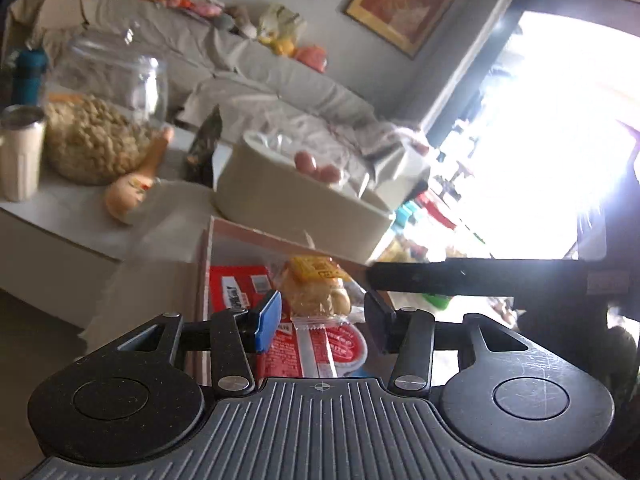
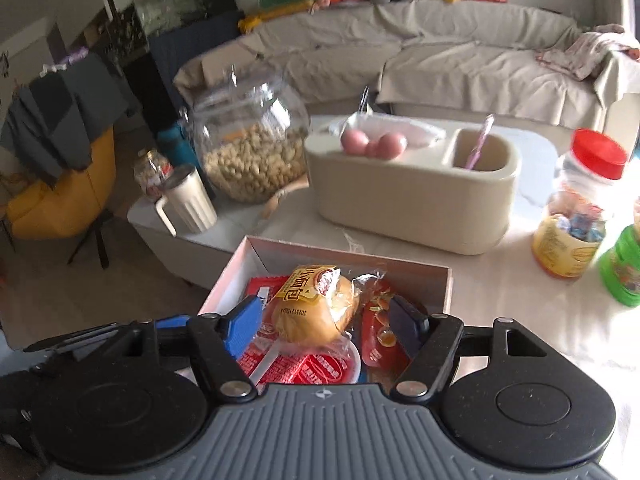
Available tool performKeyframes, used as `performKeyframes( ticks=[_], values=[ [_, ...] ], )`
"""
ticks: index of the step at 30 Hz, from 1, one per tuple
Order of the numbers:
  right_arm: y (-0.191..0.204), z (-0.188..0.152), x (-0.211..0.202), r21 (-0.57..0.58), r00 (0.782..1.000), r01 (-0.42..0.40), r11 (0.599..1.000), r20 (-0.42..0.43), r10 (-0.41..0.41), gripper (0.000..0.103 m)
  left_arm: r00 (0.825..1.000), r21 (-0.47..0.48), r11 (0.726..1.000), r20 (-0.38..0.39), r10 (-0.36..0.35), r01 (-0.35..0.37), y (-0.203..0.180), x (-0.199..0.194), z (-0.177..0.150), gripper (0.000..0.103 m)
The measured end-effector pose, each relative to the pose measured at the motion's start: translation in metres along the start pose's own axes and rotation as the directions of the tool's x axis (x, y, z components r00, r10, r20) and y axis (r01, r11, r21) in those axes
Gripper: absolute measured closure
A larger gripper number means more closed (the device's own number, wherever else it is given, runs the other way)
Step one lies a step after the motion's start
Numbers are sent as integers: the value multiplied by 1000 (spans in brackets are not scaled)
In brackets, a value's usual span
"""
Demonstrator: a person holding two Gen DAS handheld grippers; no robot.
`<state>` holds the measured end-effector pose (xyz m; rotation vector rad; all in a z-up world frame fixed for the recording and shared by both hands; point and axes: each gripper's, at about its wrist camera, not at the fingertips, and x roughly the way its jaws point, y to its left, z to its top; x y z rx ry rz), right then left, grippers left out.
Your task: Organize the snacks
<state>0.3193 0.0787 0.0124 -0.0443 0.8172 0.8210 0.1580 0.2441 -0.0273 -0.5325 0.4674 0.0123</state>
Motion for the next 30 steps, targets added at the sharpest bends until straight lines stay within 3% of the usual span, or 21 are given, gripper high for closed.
performKeyframes(
  ticks=[6, 12, 17, 19, 21, 25, 30],
  values=[
    [7, -44, -62, 9, 992, 19, 1000, 124, -20, 32, 997, 78, 996, 62, 47, -52, -34, -52, -28, 52],
    [27, -116, -131, -9, 970, 64, 998, 236, -60, 19, 989, 195, 971, 86, 124, -139, -89, -104, -77, 52],
    [42, -168, -165, -15, 968, 113, 993, 228, -107, 19, 982, 254, 949, 54, 181, -189, -120, -130, -116, 54],
    [43, -186, -174, 10, 965, 128, 992, 227, -127, 19, 983, 265, 946, 35, 182, -185, -128, -136, -127, 61],
    [44, -200, -180, 30, 968, 132, 991, 213, -135, 19, 987, 283, 946, 13, 163, -160, -135, -141, -136, 81],
    [48, -216, -192, 27, 961, 180, 983, 209, -182, 19, 986, 300, 940, 52, 156, -164, -144, -151, -145, 85],
    [51, -224, -199, 19, 957, 199, 980, 212, -198, 19, 970, 306, 921, 95, 222, -241, -161, -160, -158, 85]
  ],
)
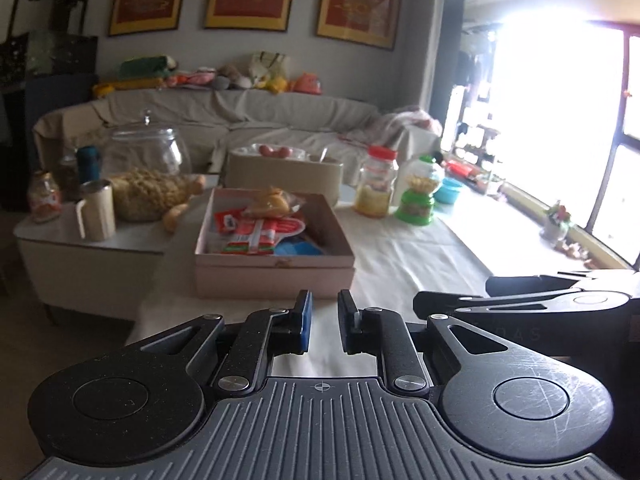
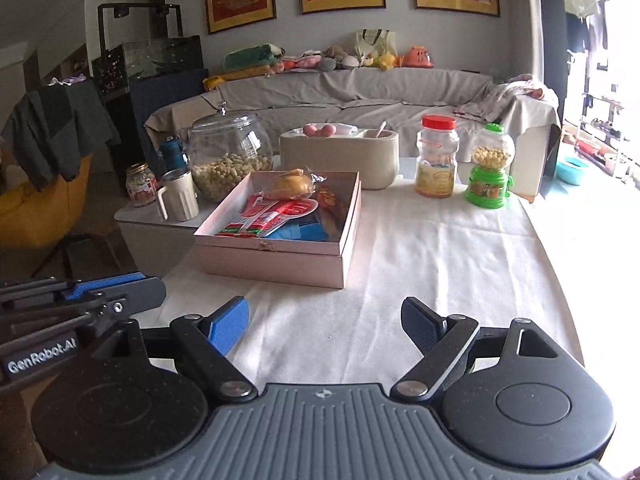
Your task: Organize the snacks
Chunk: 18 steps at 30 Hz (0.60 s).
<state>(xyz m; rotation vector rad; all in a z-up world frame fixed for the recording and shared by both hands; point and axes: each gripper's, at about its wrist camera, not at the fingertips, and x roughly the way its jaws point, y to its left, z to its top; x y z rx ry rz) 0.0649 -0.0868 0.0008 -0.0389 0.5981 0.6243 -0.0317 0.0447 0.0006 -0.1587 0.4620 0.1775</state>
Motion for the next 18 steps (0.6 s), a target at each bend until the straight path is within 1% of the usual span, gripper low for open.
performKeyframes(
  ticks=[5, 18],
  values=[
    [3, 0, -1, -9, 1000, -14, 1000, 3, 14, 19, 1000, -9, 1000, -24, 9, -9, 0, 0, 1, 85],
    [7, -4, 2, -8, 999, -28, 1000, -33, 28, 19, 997, -18, 1000, -80, 24, -25, 2, 7, 0, 85]
  ],
)
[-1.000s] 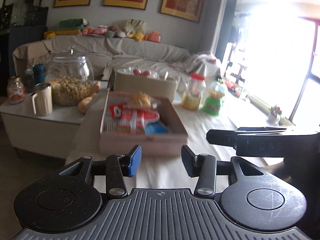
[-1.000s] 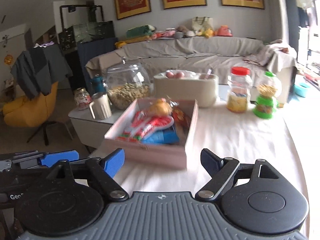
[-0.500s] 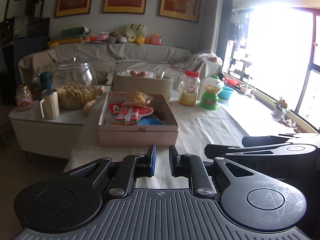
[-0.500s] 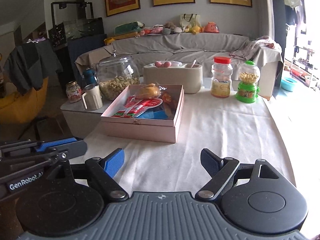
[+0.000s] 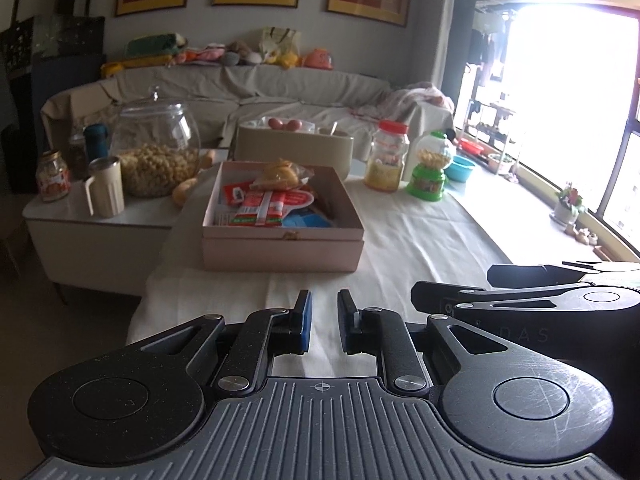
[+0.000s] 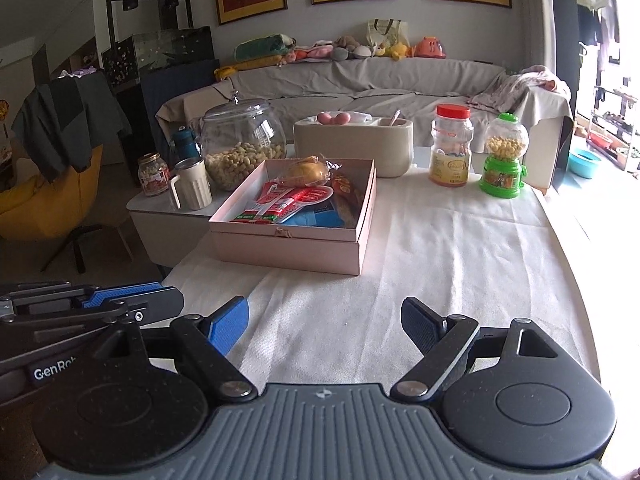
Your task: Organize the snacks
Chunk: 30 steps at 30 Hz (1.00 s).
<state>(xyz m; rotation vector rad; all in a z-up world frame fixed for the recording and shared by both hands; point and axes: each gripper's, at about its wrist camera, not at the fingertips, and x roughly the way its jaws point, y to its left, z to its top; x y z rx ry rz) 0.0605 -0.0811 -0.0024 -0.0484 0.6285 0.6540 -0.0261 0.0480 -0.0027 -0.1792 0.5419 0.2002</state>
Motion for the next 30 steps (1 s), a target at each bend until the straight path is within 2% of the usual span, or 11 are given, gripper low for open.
performKeyframes(
  ticks=[30],
  values=[
    [-3, -2, 3, 9, 1000, -5, 1000, -25, 6, 19, 1000, -1, 1000, -23, -14, 14, 1, 4, -4, 86]
  ],
)
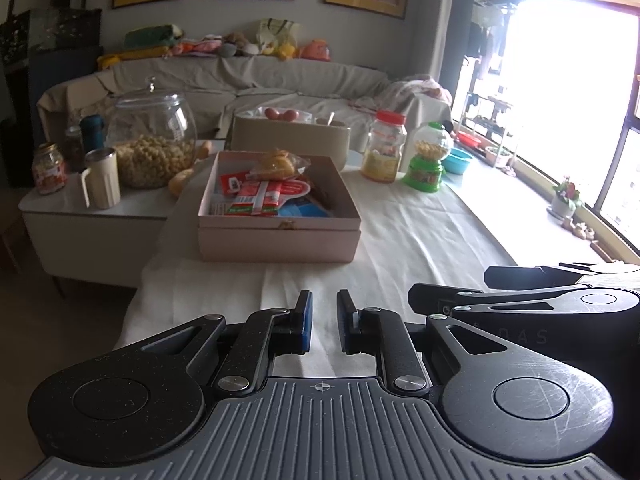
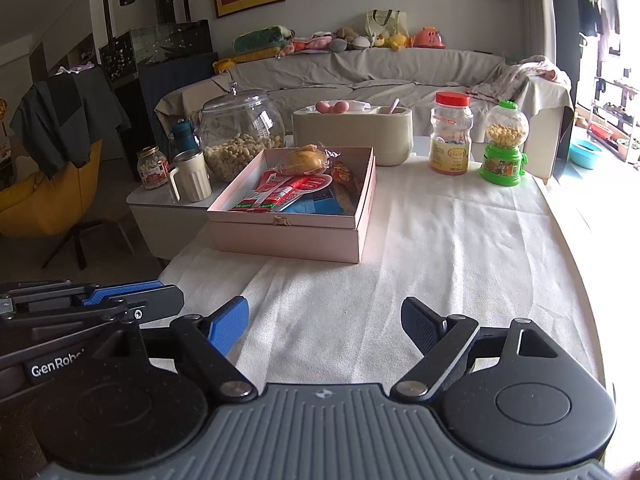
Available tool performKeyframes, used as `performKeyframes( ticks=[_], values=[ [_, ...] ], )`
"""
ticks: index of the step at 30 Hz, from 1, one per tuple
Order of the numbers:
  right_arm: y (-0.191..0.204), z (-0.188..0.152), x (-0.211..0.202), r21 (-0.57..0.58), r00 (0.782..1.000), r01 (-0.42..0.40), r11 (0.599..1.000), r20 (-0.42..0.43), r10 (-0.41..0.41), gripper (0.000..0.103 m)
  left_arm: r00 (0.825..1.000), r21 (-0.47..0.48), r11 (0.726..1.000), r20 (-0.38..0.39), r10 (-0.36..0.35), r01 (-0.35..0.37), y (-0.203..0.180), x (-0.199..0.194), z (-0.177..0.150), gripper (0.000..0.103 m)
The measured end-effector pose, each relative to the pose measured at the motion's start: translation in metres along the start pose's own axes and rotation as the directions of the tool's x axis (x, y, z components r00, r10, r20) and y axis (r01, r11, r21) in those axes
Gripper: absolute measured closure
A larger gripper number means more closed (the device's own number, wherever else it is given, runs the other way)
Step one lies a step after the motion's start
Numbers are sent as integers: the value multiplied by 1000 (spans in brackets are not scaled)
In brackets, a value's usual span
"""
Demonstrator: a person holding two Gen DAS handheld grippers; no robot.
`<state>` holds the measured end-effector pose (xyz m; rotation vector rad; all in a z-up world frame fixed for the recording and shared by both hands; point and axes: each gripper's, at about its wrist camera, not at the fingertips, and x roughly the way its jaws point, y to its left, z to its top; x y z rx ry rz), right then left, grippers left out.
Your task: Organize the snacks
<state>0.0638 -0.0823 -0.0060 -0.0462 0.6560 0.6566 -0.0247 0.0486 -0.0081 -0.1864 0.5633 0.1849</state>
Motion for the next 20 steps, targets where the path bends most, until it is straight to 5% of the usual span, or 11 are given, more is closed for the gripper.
performKeyframes(
  ticks=[20],
  values=[
    [-3, -1, 2, 13, 1000, 3, 1000, -10, -2, 19, 998, -28, 998, 15, -61, 62, 9, 2, -1, 86]
  ],
)
